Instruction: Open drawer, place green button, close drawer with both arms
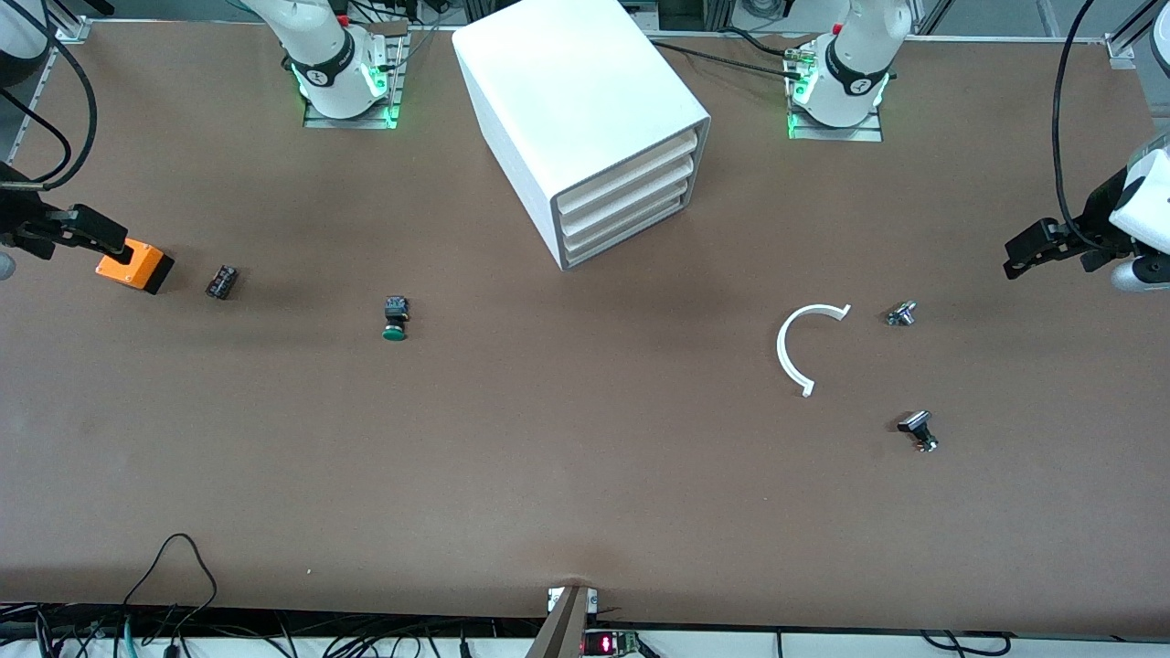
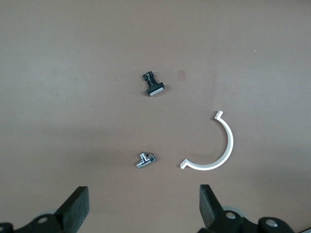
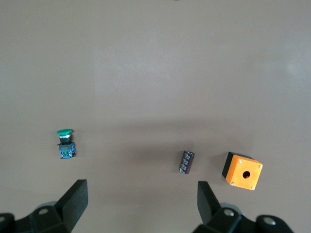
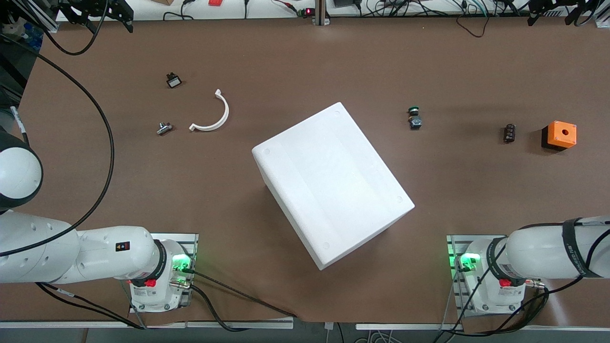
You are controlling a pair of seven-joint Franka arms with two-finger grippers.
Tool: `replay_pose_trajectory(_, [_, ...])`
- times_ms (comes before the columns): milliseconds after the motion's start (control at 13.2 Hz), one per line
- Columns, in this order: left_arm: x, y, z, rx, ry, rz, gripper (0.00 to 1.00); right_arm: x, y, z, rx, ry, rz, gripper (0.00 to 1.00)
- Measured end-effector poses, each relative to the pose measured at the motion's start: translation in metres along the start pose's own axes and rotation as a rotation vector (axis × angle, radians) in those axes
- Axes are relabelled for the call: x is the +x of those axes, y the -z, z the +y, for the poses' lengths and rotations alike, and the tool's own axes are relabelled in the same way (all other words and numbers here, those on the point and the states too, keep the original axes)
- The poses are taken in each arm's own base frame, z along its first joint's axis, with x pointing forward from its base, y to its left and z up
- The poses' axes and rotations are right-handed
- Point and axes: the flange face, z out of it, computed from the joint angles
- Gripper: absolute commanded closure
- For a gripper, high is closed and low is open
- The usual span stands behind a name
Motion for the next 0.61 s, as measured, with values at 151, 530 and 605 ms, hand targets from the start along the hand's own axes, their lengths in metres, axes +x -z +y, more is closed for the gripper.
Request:
replay_pose_trajectory(151, [0.0,0.0,0.0004,0.0,-0.001,0.0,0.0,-0.0007,-0.0006,0.0,0.0,0.0,-0.007,0.0])
replay_pose_trajectory(530, [-0.0001,0.0001,0.0011,0.0,-0.002,0.0,0.0,-0.002,-0.003,-0.0002,0.001,0.0,-0.019,0.0])
replay_pose_trajectory(605, [-0.0001,0.0001,0.0011,0.0,-0.002,0.0,0.0,-0.0027,-0.0055,-0.0003,0.001,0.0,-0.025,0.0])
